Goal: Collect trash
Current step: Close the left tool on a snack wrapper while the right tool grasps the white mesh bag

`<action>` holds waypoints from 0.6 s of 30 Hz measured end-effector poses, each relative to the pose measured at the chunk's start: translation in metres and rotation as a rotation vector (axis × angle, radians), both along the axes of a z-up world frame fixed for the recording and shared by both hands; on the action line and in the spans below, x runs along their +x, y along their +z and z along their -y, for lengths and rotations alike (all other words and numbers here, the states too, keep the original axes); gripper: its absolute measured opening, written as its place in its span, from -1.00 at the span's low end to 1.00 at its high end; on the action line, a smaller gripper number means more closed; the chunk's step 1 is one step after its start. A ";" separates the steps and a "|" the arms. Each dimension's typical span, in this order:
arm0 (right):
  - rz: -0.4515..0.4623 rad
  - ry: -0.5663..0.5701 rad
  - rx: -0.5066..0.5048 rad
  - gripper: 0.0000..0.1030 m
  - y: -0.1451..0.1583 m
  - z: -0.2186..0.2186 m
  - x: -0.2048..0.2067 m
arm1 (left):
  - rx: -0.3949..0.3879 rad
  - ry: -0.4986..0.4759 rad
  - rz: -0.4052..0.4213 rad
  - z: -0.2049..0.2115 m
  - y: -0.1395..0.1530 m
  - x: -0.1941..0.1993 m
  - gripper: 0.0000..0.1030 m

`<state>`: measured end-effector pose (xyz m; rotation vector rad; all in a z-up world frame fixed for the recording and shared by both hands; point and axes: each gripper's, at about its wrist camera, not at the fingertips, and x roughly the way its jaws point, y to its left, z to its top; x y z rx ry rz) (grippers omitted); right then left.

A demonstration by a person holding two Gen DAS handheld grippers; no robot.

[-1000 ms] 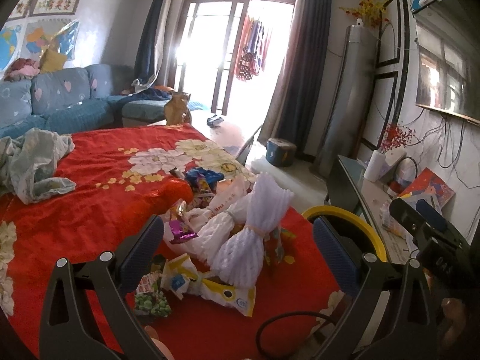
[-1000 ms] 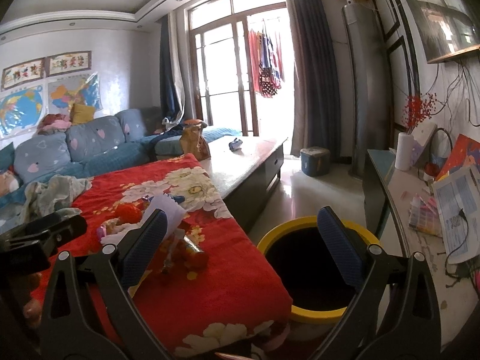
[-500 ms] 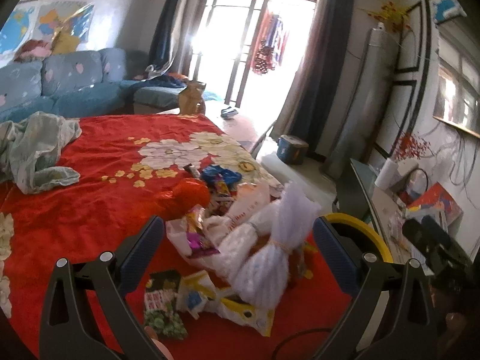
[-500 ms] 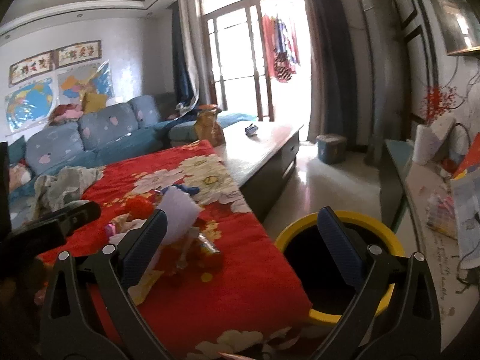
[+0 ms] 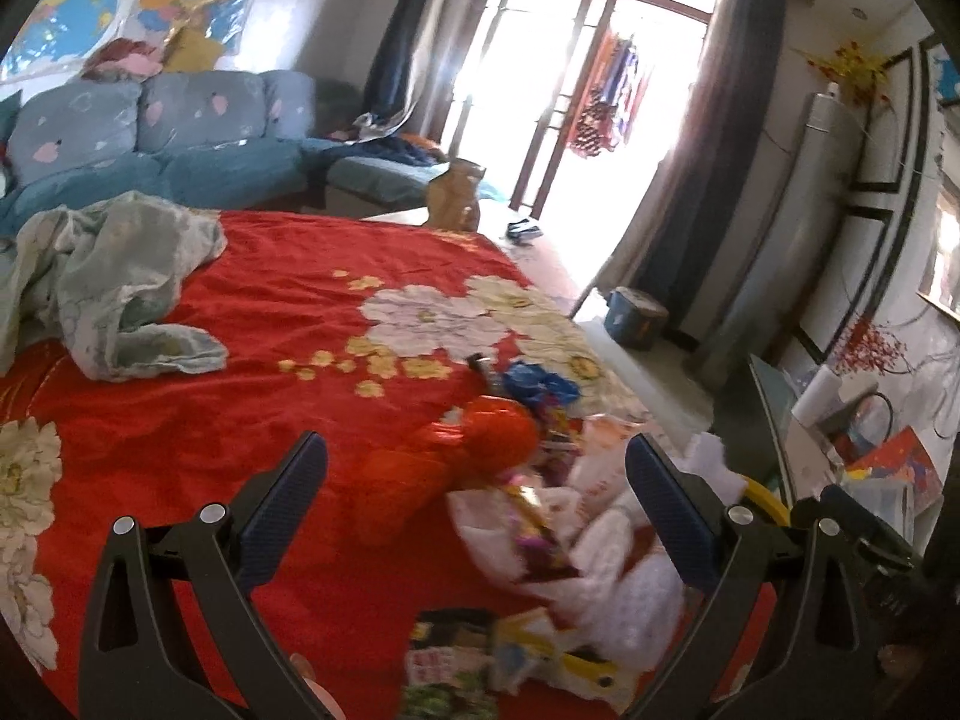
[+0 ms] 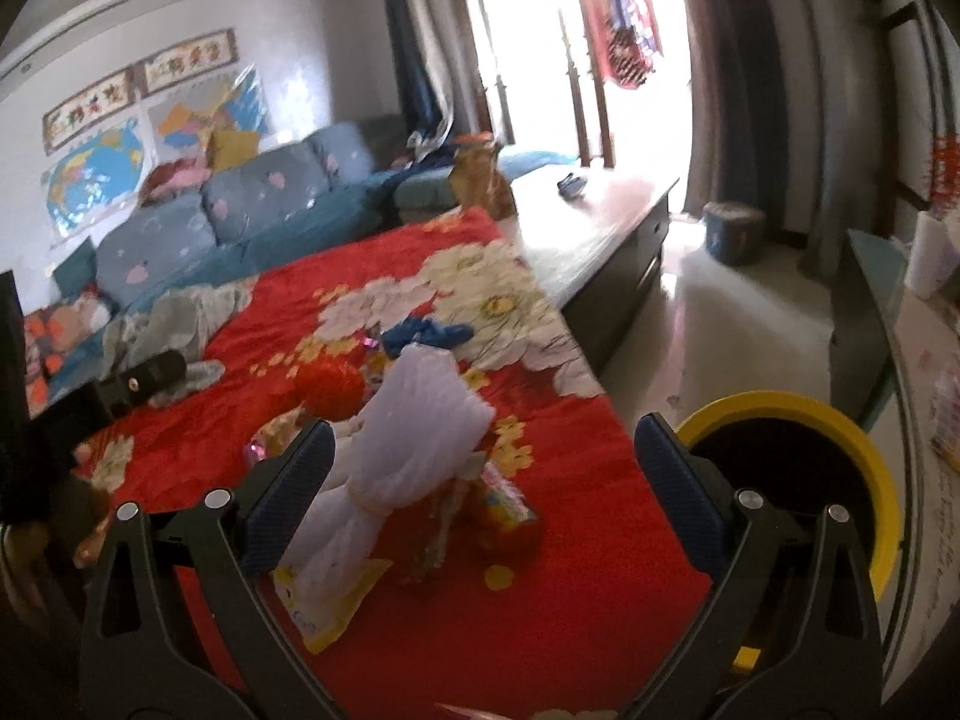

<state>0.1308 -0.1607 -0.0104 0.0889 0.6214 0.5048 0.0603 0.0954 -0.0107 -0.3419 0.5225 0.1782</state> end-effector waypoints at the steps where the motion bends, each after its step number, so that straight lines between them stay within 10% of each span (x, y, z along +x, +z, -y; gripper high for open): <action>1: -0.011 0.011 -0.006 0.79 -0.002 -0.005 0.003 | -0.004 0.008 -0.010 -0.004 -0.001 0.002 0.88; 9: -0.108 0.062 -0.027 0.67 -0.021 -0.024 0.027 | -0.090 -0.048 -0.083 -0.016 -0.019 0.017 0.86; 18: -0.220 0.126 0.074 -0.19 -0.036 -0.025 0.048 | -0.132 -0.173 -0.199 0.012 -0.048 0.037 0.24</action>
